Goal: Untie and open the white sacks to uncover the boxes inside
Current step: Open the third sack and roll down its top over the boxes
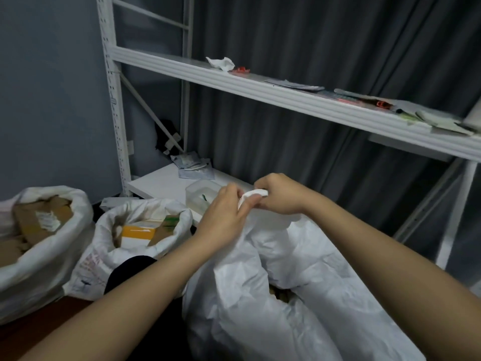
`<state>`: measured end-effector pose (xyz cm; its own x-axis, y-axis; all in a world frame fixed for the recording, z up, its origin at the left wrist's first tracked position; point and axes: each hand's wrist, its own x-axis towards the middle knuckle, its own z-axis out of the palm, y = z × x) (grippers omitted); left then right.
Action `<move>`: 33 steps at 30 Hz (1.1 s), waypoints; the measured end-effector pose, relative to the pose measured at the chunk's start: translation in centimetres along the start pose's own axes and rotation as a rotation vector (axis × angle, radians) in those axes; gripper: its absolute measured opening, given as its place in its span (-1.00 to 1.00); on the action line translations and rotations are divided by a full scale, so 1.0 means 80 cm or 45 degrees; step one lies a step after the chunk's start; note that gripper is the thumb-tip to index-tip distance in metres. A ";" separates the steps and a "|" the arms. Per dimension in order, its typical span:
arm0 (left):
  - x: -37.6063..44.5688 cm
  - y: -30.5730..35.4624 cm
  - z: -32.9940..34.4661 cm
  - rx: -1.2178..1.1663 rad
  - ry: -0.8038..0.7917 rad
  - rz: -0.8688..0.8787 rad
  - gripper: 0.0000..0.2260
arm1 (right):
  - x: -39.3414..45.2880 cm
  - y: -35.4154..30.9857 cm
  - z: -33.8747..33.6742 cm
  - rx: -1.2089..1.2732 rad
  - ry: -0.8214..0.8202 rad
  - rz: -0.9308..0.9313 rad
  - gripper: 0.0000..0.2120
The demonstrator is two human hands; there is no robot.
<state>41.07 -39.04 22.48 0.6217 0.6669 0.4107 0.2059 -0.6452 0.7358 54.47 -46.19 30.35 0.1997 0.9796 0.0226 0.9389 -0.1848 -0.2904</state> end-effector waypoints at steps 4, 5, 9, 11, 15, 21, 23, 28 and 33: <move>0.007 -0.019 -0.006 -0.111 -0.019 0.001 -0.77 | -0.004 -0.002 -0.015 0.031 -0.019 -0.035 -0.80; 0.008 -0.024 -0.010 -0.246 -0.052 -0.063 -0.75 | -0.007 0.000 -0.018 -0.042 -0.035 -0.055 -0.82; 0.001 -0.033 -0.035 -0.844 -0.263 -0.488 -0.68 | -0.020 0.012 -0.020 -0.256 -0.008 -0.025 -0.87; 0.000 -0.030 -0.050 -0.689 -0.394 -0.503 -0.60 | -0.022 0.013 -0.014 -0.266 -0.094 0.022 -0.85; -0.003 -0.003 -0.040 0.044 -0.290 -0.262 -0.50 | -0.011 0.002 -0.005 -0.243 -0.297 0.162 -0.78; 0.000 -0.002 -0.048 -0.021 -0.202 -0.226 -0.46 | -0.011 -0.014 -0.017 0.142 -0.312 0.004 -0.76; 0.004 -0.013 -0.067 0.011 -0.199 -0.346 -0.45 | -0.017 -0.007 -0.012 0.125 -0.294 -0.003 -0.82; -0.013 -0.005 -0.032 0.522 0.026 0.190 -0.58 | -0.006 -0.019 0.030 0.362 -0.223 0.054 -0.80; 0.008 -0.010 -0.069 0.196 -0.181 -0.125 -0.49 | -0.011 -0.008 0.013 -0.090 -0.306 0.026 -0.83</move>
<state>37.15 -36.03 25.11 0.6910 0.6771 0.2532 0.3769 -0.6363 0.6731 53.42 -46.82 29.48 0.1543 0.9648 -0.2130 0.9542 -0.2014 -0.2211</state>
